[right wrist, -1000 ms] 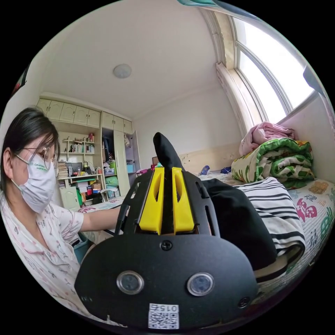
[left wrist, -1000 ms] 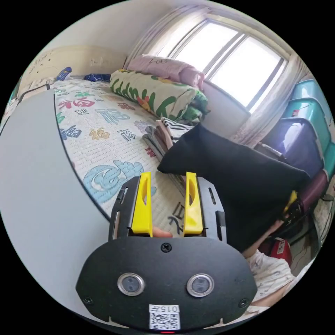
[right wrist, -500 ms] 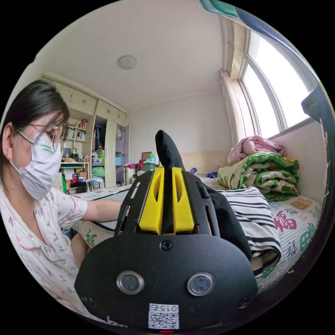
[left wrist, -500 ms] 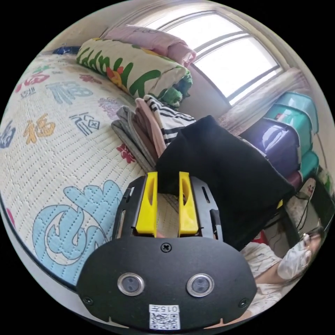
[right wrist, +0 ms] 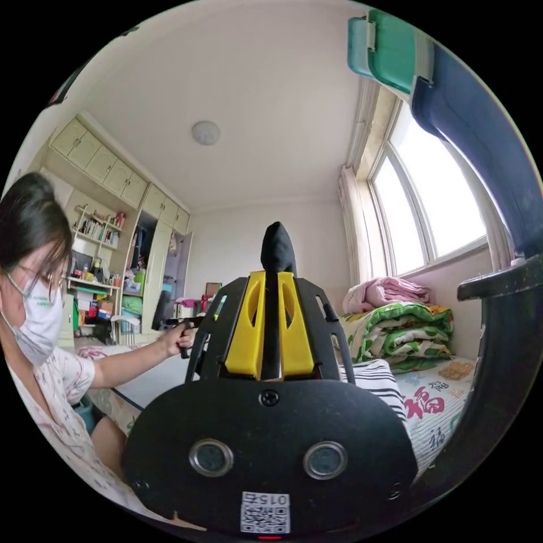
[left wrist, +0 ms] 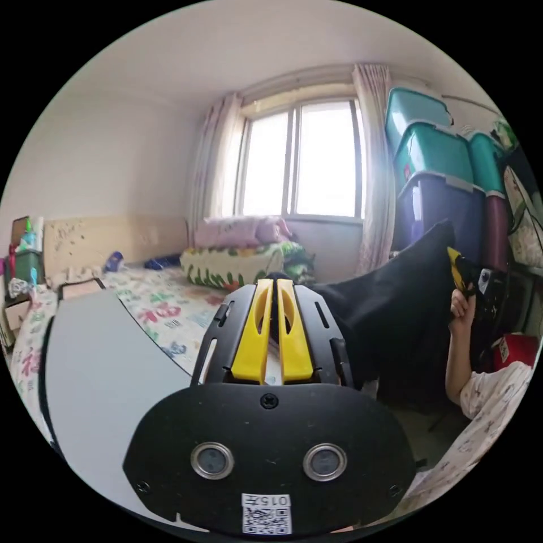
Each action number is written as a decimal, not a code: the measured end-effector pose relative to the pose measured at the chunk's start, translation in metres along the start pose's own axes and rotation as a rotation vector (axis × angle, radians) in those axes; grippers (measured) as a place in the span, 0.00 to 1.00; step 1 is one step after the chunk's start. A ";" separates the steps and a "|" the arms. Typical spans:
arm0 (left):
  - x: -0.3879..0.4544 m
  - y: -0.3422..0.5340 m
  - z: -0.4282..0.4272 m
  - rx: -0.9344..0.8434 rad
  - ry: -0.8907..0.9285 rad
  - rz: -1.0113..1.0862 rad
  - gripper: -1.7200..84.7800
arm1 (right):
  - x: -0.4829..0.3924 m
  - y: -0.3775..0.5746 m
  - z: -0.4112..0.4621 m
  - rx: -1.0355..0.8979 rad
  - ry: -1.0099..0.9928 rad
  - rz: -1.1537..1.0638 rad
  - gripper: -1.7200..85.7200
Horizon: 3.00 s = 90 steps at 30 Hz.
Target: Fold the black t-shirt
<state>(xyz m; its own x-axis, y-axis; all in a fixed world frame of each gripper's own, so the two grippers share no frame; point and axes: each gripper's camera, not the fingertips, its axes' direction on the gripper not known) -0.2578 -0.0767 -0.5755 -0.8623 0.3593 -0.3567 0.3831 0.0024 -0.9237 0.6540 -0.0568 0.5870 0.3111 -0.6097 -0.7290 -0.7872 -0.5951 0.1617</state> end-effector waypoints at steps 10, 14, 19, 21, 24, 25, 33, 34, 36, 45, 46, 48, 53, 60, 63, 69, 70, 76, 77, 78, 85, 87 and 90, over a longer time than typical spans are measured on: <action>0.122 0.019 -0.310 0.446 -0.501 0.228 0.02 | 0.037 -0.042 0.072 0.064 -0.312 0.222 0.07; 0.167 0.027 -0.361 0.480 -0.606 0.297 0.02 | 0.028 -0.053 0.111 0.098 -0.444 0.215 0.06; 0.176 0.043 -0.366 0.384 -0.743 0.295 0.02 | 0.037 -0.042 0.217 0.000 -0.526 0.260 0.07; 0.157 0.049 -0.353 0.317 -0.764 0.254 0.02 | 0.048 -0.026 0.272 -0.082 -0.545 0.306 0.07; 0.105 0.064 -0.310 0.172 -0.809 0.166 0.02 | 0.068 0.018 0.380 -0.254 -0.555 0.369 0.07; 0.077 0.071 -0.285 0.093 -0.839 0.131 0.02 | 0.071 0.041 0.428 -0.346 -0.521 0.362 0.07; -0.104 0.130 -0.110 -0.478 -0.910 -0.061 0.02 | 0.101 0.185 0.680 -0.986 -0.256 0.400 0.07; -0.110 0.128 -0.096 -0.508 -0.936 -0.047 0.02 | 0.111 0.187 0.696 -0.992 -0.270 0.422 0.07; -0.112 0.117 -0.082 -0.535 -0.950 -0.029 0.02 | 0.132 0.187 0.714 -0.984 -0.308 0.461 0.07; -0.138 0.068 -0.048 -0.658 -0.989 -0.072 0.02 | 0.258 0.239 0.715 -0.794 -0.527 0.872 0.06; -0.140 0.061 -0.048 -0.657 -1.029 -0.088 0.02 | 0.270 0.233 0.697 -0.689 -0.528 0.853 0.05; -0.140 0.049 -0.050 -0.652 -1.026 -0.094 0.02 | 0.272 0.223 0.679 -0.643 -0.563 0.769 0.05; -0.135 0.020 -0.055 -0.655 -1.035 -0.081 0.02 | 0.180 0.204 0.594 -0.671 -0.787 0.401 0.10; -0.132 -0.027 -0.084 -0.629 -1.010 -0.112 0.02 | 0.005 0.229 0.451 -0.737 -0.547 -0.285 0.16; -0.132 -0.048 -0.116 -0.548 -0.995 -0.175 0.02 | -0.027 0.271 0.445 -0.843 -0.532 -0.421 0.16; -0.117 -0.077 -0.204 -0.275 -0.930 -0.281 0.02 | 0.012 0.312 0.439 -0.790 -0.193 -0.251 0.05; -0.114 -0.079 -0.222 -0.215 -0.917 -0.305 0.02 | 0.024 0.321 0.430 -0.779 -0.128 -0.220 0.04; -0.107 -0.087 -0.291 -0.028 -0.835 -0.412 0.02 | 0.070 0.374 0.405 -0.877 -0.074 -0.078 0.08; -0.105 -0.088 -0.295 -0.017 -0.833 -0.415 0.02 | 0.072 0.376 0.403 -0.869 -0.055 -0.079 0.08; -0.100 -0.090 -0.303 0.003 -0.833 -0.415 0.02 | 0.074 0.377 0.400 -0.842 -0.020 -0.087 0.09; -0.054 -0.103 -0.314 0.024 -0.899 -0.297 0.01 | 0.060 0.388 0.401 -0.687 -0.109 -0.166 0.11; -0.043 -0.106 -0.312 0.011 -0.928 -0.264 0.02 | 0.056 0.393 0.408 -0.666 -0.129 -0.201 0.10; -0.029 -0.108 -0.310 -0.006 -0.977 -0.246 0.02 | 0.030 0.398 0.427 -0.735 -0.158 -0.380 0.11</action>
<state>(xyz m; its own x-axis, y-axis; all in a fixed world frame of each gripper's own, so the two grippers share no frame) -0.1714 0.2016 -0.4224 -0.8103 -0.5741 -0.1175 0.1577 -0.0205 -0.9873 0.1224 -0.0887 0.3452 0.3639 -0.2510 -0.8970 -0.0796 -0.9679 0.2385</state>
